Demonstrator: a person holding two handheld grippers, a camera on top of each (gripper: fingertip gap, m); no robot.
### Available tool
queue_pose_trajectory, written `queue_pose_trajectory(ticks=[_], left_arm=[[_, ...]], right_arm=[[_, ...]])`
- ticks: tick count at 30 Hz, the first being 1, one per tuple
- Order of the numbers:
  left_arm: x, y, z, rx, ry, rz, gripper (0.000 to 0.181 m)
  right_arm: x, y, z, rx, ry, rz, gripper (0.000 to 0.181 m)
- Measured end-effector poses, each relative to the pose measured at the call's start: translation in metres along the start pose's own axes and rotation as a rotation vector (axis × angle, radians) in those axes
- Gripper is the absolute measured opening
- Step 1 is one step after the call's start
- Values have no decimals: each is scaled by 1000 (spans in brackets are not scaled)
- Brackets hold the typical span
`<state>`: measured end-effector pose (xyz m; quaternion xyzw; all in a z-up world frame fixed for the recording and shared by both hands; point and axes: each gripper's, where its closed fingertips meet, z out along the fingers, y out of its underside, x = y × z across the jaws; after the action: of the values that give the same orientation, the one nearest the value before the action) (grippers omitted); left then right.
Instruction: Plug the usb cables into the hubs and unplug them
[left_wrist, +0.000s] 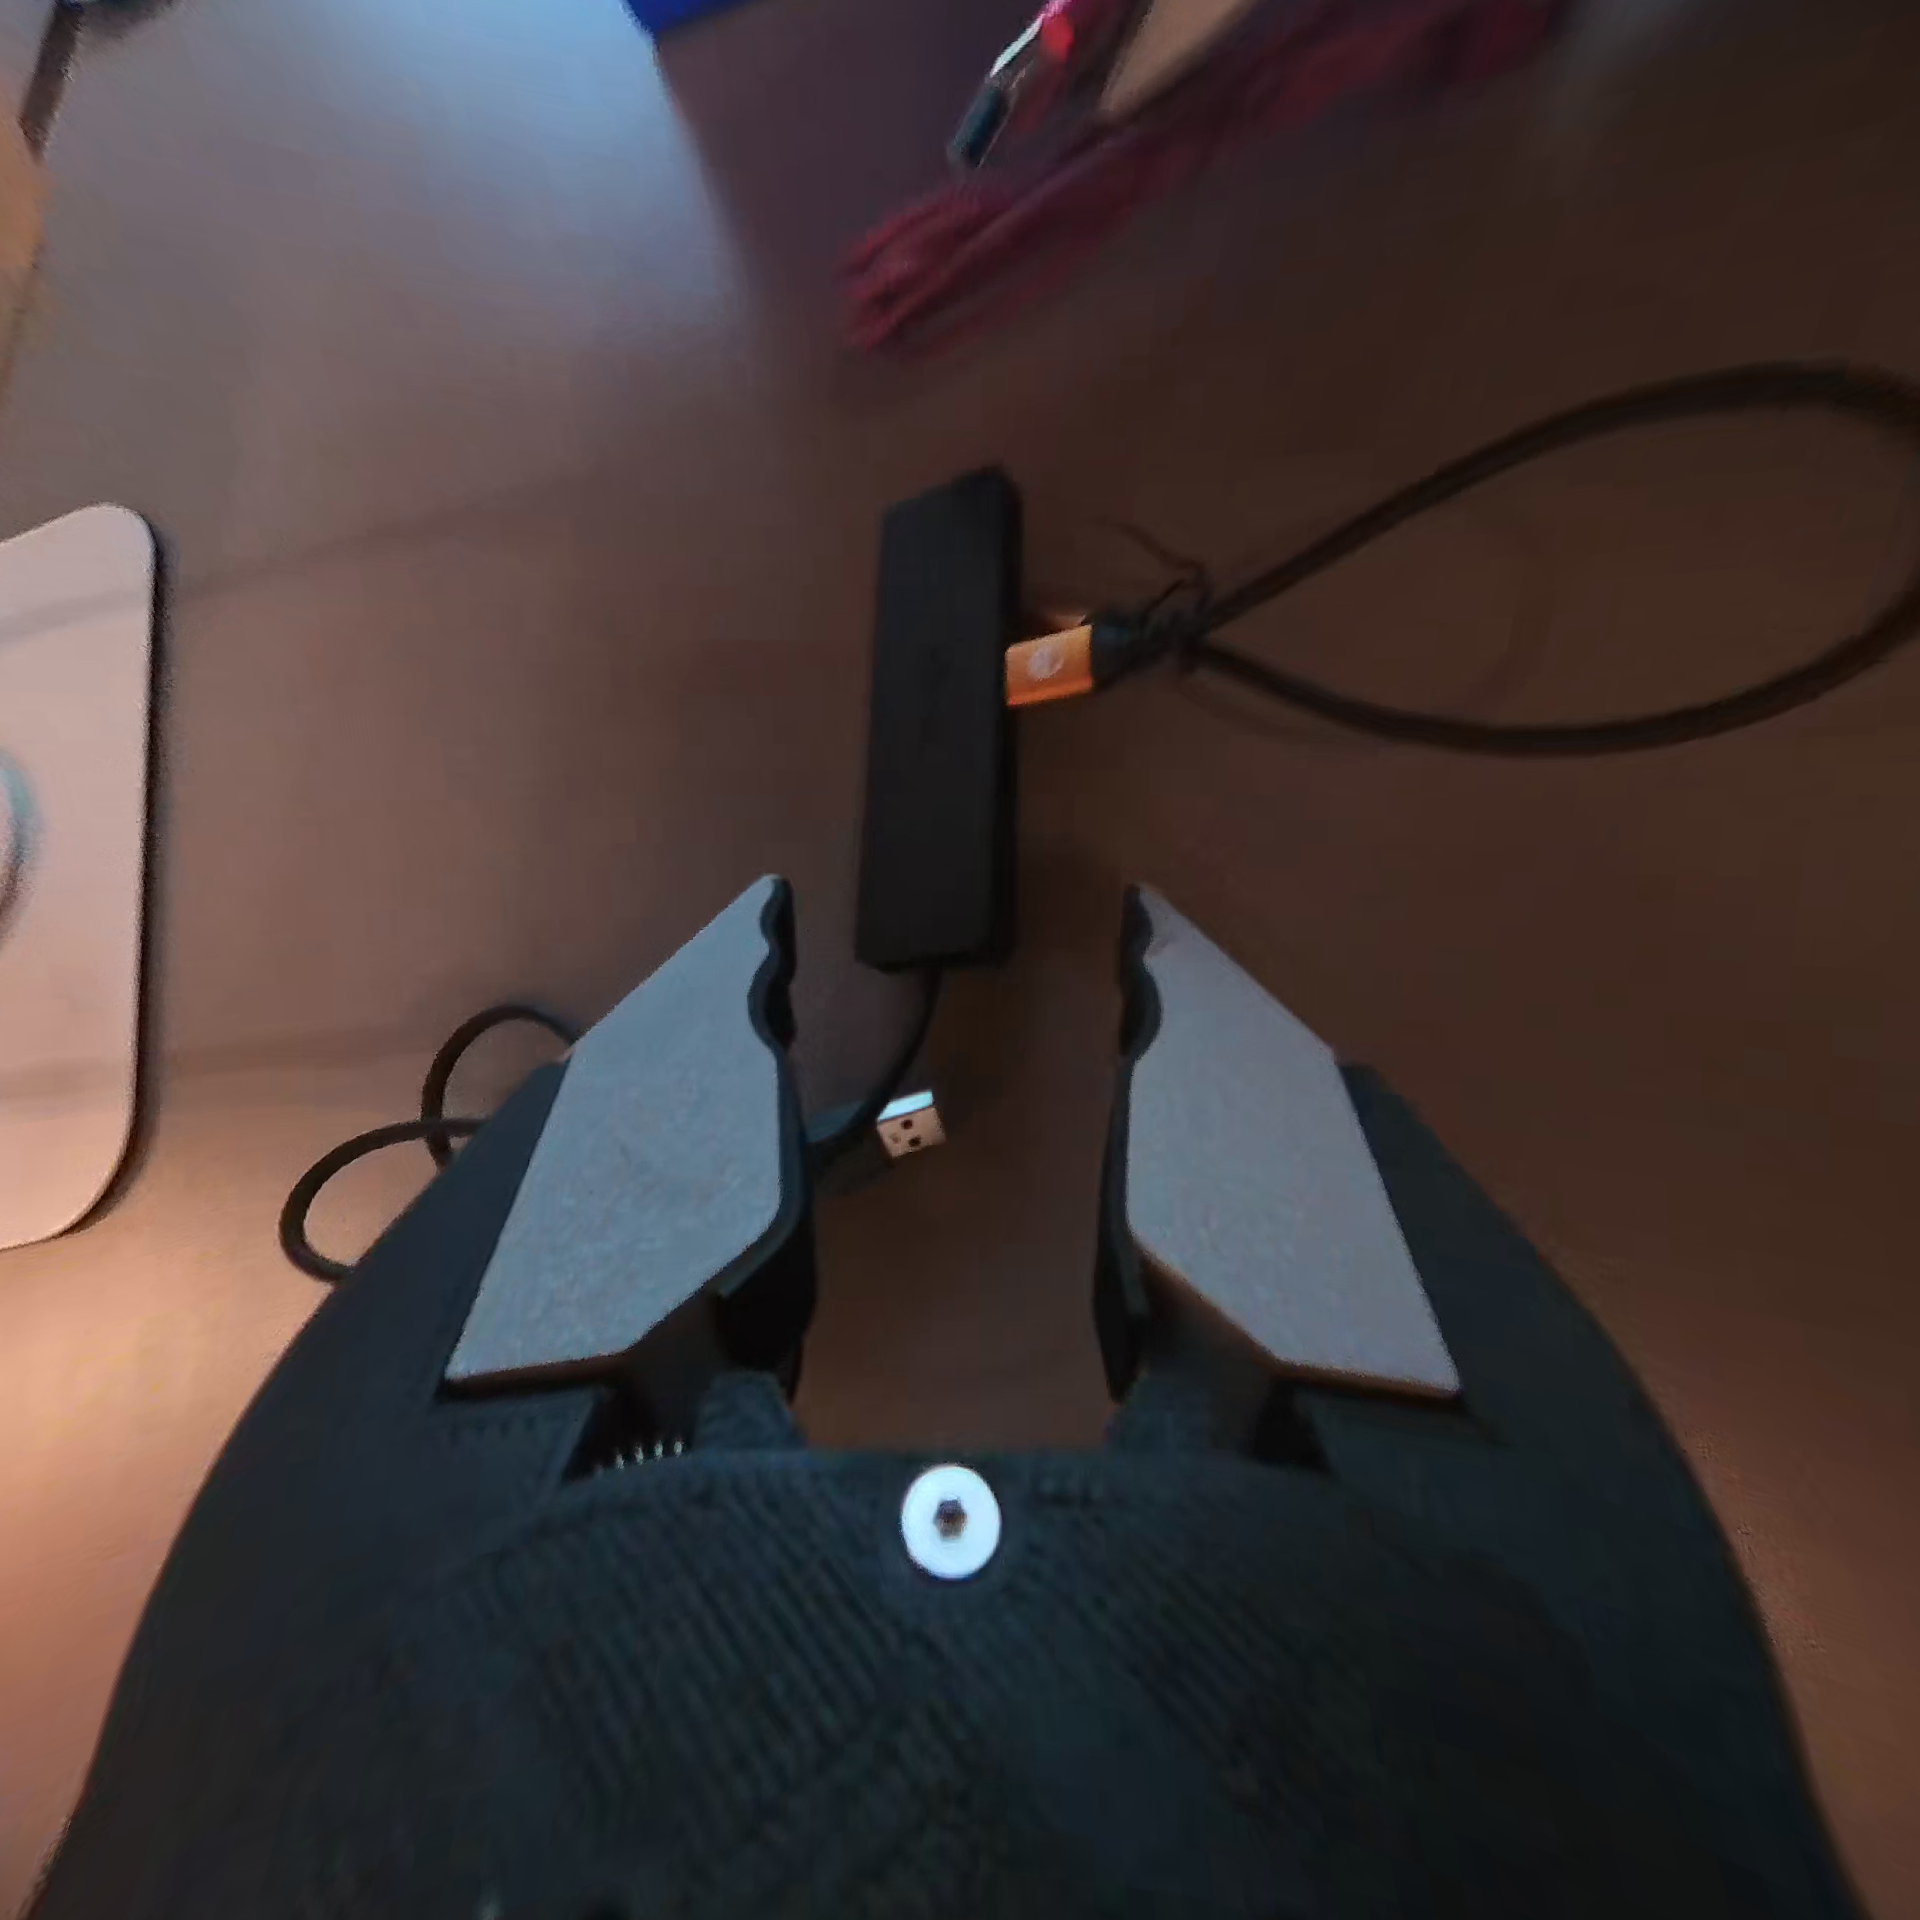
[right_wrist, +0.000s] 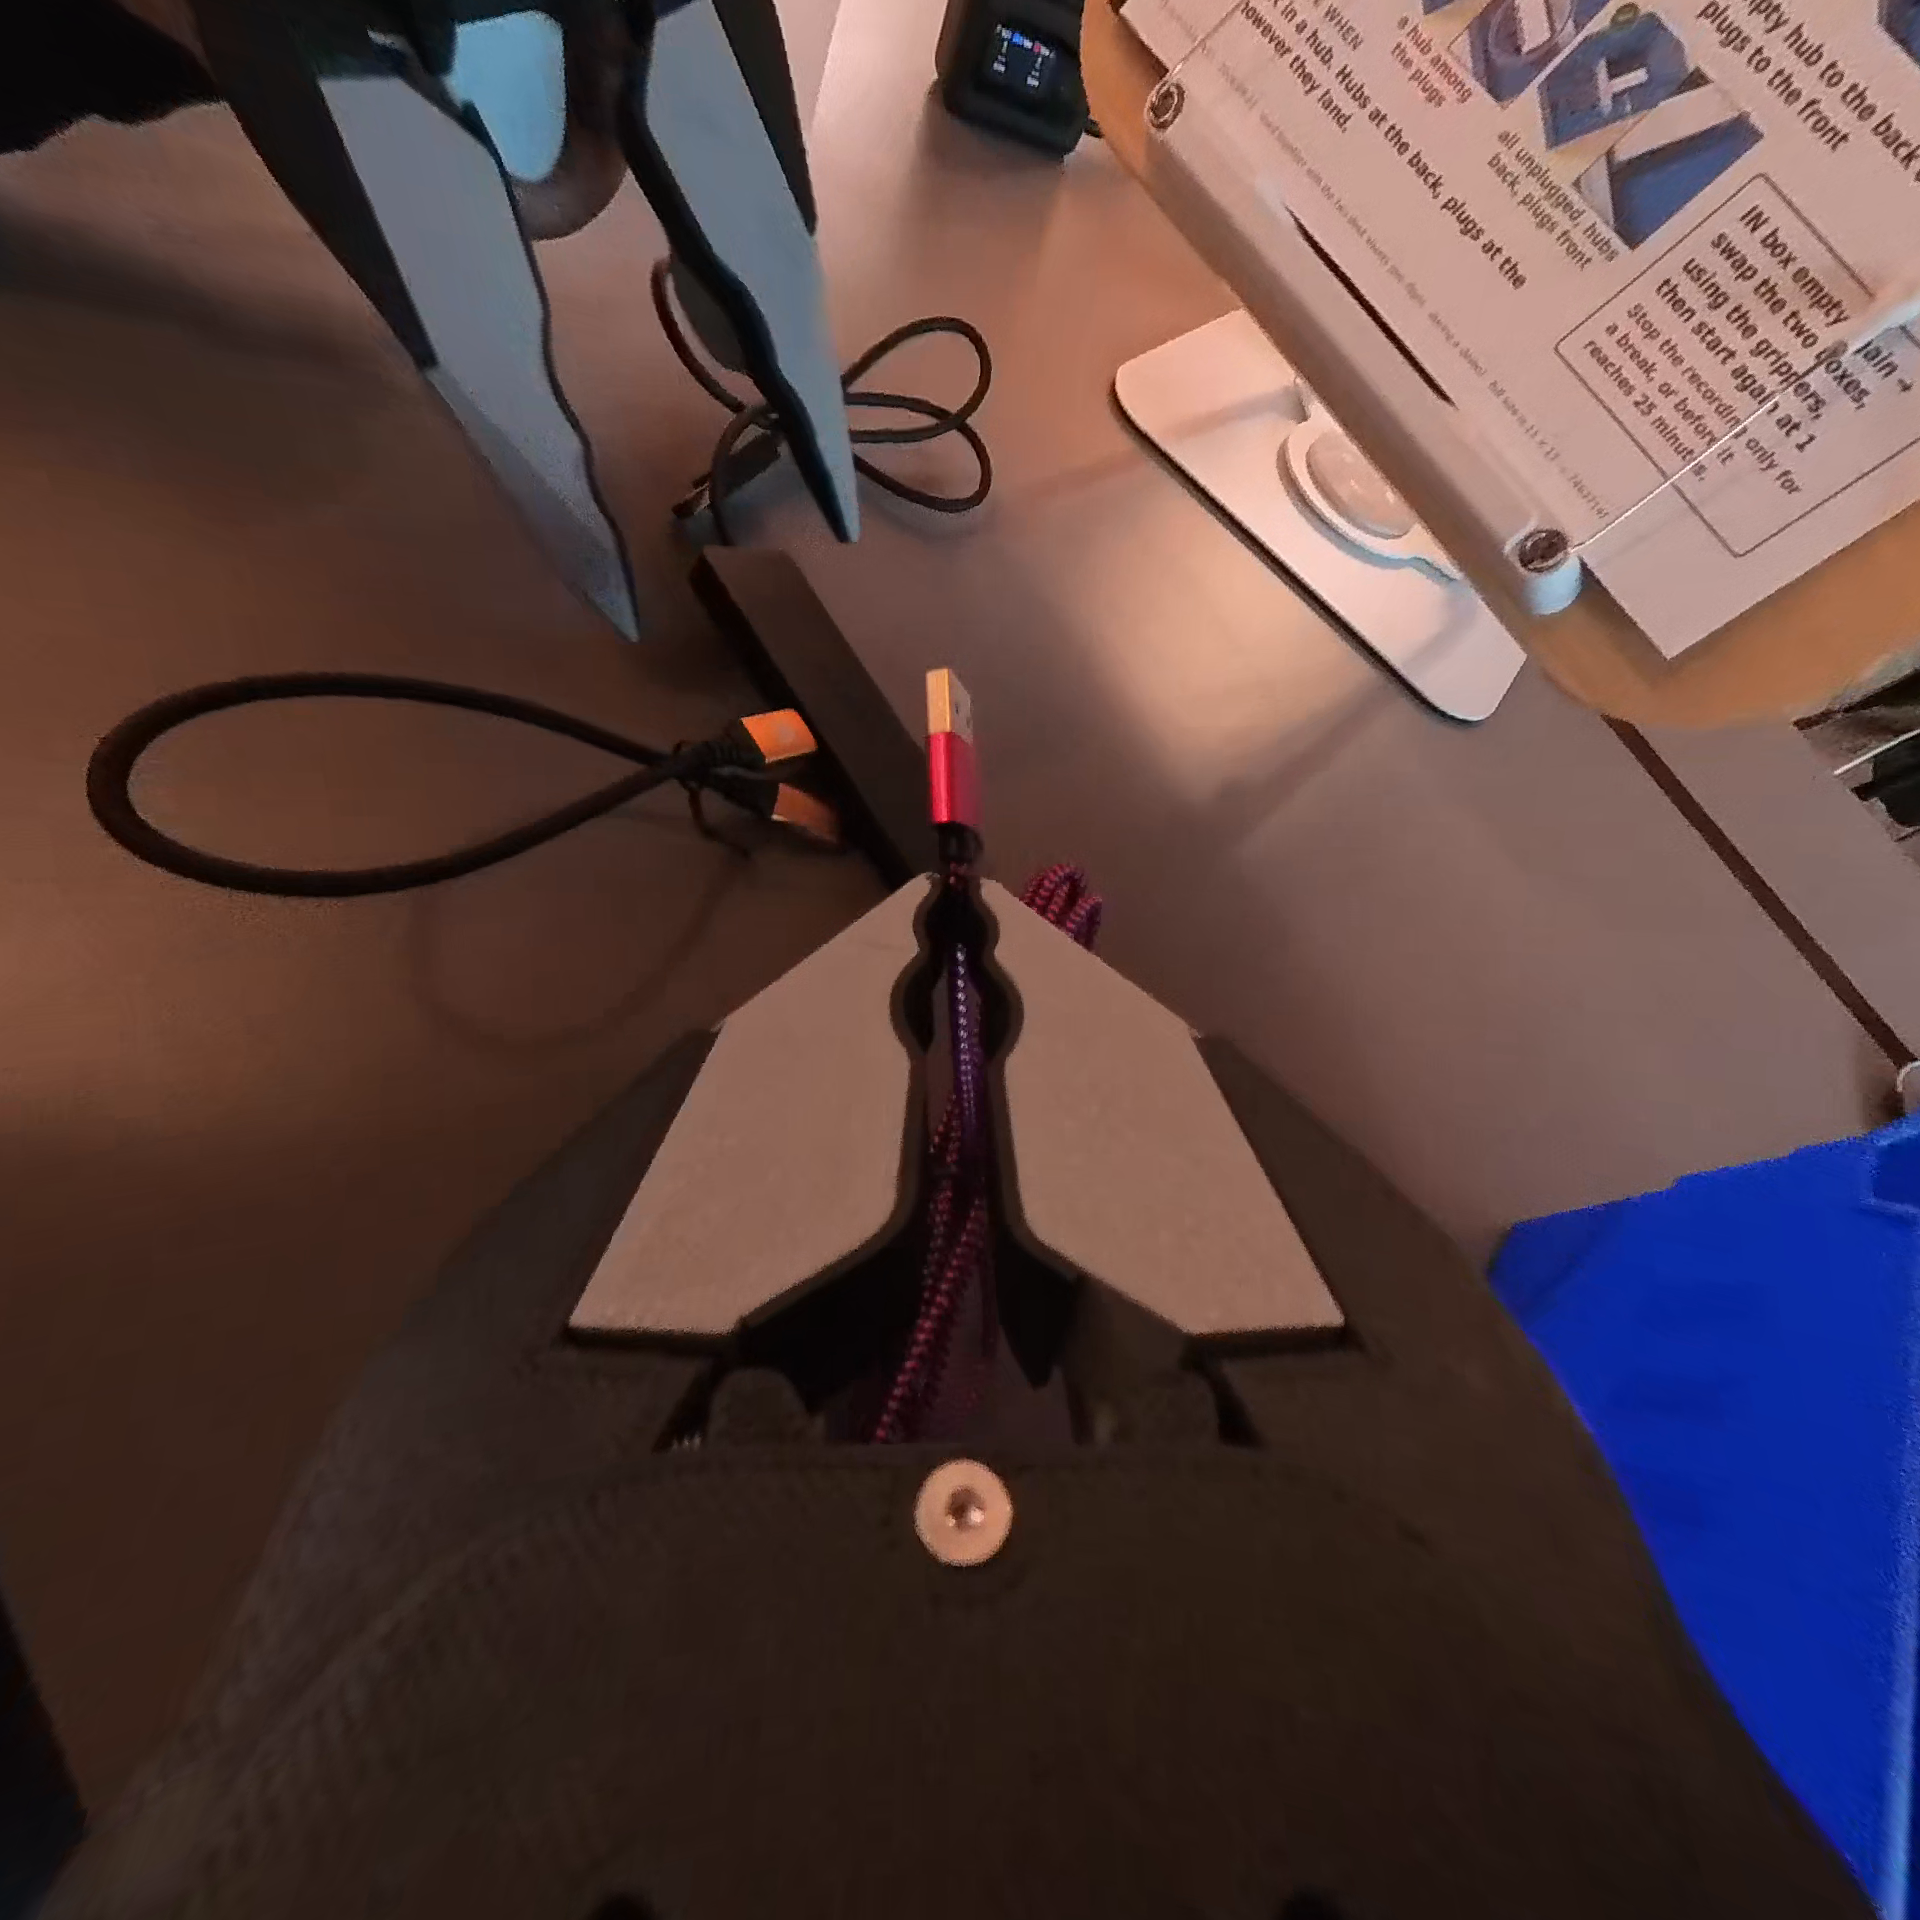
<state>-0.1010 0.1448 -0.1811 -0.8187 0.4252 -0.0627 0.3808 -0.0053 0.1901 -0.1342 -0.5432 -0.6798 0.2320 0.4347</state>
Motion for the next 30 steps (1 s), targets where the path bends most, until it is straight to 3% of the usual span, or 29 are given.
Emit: queue_pose_trajectory(ticks=[2, 6, 8, 12, 20, 23, 30], left_arm=[[-4, 8, 8, -37, -26, 0, 63], [-4, 2, 14, 15, 1, -39, 60], [-5, 5, 15, 10, -10, 0, 33], [-6, 3, 16, -38, -9, -20, 32], [5, -25, 7, 51, 25, -66, 32], [26, -36, 5, 102, 158, -116, 32], [27, -21, 15, 25, 210, -260, 32]], right_arm=[[0, 4, 2, 0, -14, 17, 0], [4, 13, 10, -5, -32, 64, 0], [5, 18, 15, -18, -33, 74, 0], [0, 22, 23, -30, -40, 74, 0], [-7, 24, 35, -55, -81, 106, 0], [-5, 31, 41, -104, -51, 73, 0], [-4, 26, 38, -71, -32, 29, 0]])
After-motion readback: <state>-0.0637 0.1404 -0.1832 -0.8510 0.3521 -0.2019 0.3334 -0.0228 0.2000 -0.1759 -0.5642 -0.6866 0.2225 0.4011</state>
